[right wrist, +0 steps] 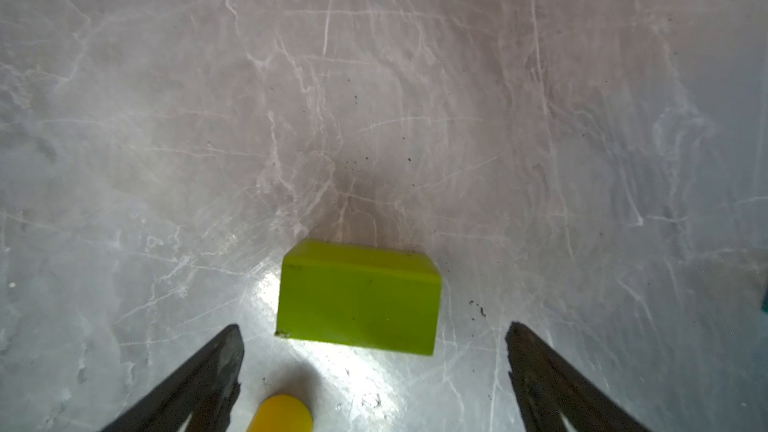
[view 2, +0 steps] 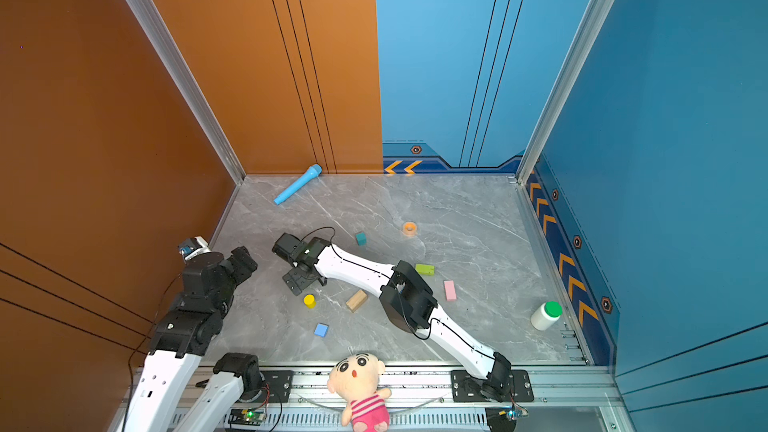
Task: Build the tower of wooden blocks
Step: 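Close the right gripper on the lime green block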
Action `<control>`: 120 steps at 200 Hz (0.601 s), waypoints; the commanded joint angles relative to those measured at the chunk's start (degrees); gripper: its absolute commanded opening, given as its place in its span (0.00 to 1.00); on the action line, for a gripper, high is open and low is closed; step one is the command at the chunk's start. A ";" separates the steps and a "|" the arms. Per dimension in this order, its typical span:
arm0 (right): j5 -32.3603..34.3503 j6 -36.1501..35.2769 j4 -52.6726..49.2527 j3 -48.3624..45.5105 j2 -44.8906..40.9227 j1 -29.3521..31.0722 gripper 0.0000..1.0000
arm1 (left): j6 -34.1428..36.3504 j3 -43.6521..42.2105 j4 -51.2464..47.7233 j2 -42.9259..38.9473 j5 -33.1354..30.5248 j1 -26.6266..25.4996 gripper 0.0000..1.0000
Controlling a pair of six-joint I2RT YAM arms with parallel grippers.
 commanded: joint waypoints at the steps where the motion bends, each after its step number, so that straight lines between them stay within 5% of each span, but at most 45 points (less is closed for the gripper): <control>1: 2.03 1.89 -1.66 2.76 1.84 0.05 1.00 | -0.43 -0.91 -0.95 -0.78 -0.84 0.45 0.84; 72: 2.37 2.76 -1.64 5.44 4.77 0.04 0.97 | -0.39 -1.50 -0.69 -1.00 -0.94 0.60 0.84; 120: 0.61 3.58 -1.65 5.88 5.80 -0.56 0.80 | -0.42 -1.83 -0.42 -0.83 -0.82 0.79 0.84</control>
